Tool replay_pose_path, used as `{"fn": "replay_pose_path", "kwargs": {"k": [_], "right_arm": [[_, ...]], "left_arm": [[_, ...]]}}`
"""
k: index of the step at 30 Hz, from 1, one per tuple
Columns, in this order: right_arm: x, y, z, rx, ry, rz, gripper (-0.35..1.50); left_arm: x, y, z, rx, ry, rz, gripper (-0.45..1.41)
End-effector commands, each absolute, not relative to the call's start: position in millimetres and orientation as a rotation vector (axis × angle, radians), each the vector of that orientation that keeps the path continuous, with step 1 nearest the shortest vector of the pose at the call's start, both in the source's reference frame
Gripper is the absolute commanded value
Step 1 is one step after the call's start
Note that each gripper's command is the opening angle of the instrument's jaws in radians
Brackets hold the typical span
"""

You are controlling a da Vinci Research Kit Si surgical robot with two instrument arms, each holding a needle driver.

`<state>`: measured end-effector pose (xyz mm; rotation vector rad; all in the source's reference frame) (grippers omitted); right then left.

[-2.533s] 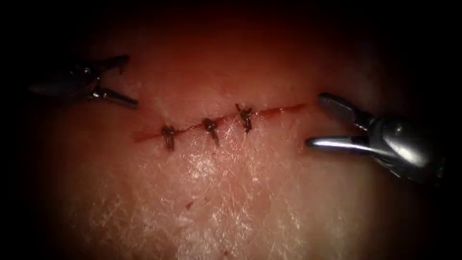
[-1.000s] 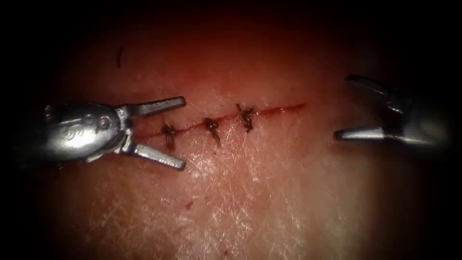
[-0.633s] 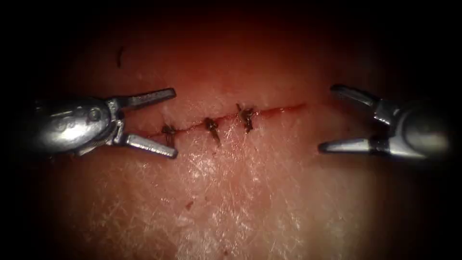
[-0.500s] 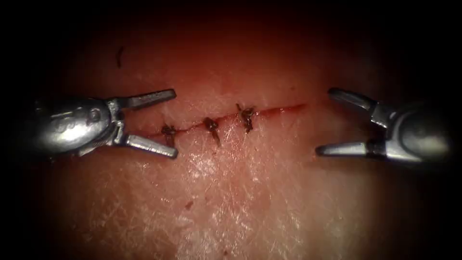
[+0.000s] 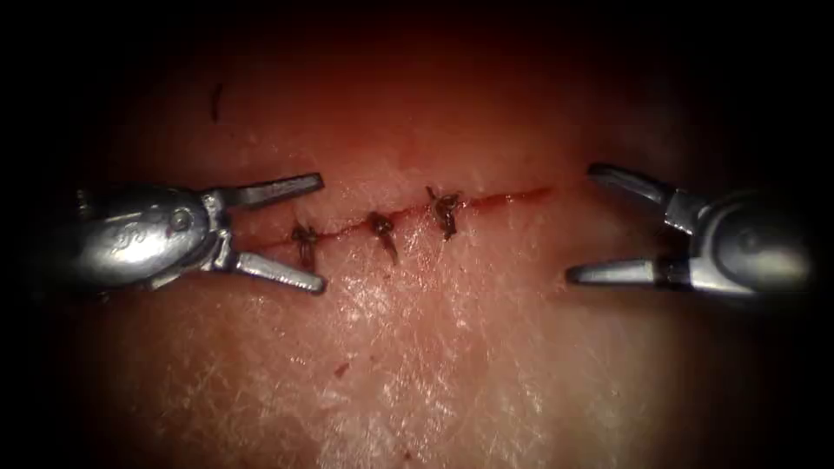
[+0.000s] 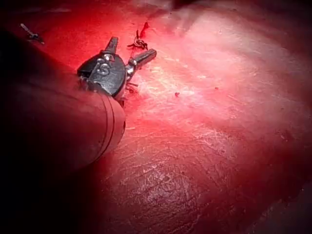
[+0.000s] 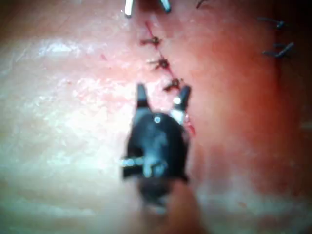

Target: Wound Closure

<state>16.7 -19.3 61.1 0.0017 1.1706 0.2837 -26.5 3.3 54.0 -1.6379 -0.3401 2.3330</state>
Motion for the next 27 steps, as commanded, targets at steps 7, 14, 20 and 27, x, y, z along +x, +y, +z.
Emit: {"fn": "replay_pose_path", "kwargs": {"k": [7,14,20,27], "right_arm": [[17.3,-19.8,61.7,0.004,1.173,0.283,1.43],[17.8,-20.0,61.7,0.109,1.272,0.447,1.34],[19.0,-20.8,61.0,0.046,1.279,0.290,1.35],[18.9,-21.1,61.6,-0.007,1.225,0.221,1.30]], "left_arm": [[-27.0,3.2,54.5,-1.640,-0.343,2.332,0.62],[-27.0,3.2,54.6,-1.621,-0.366,2.306,0.58],[-27.5,2.5,56.8,-1.570,-0.414,2.233,0.44],[-23.6,3.1,54.8,-1.393,-0.455,2.218,0.42]]}}
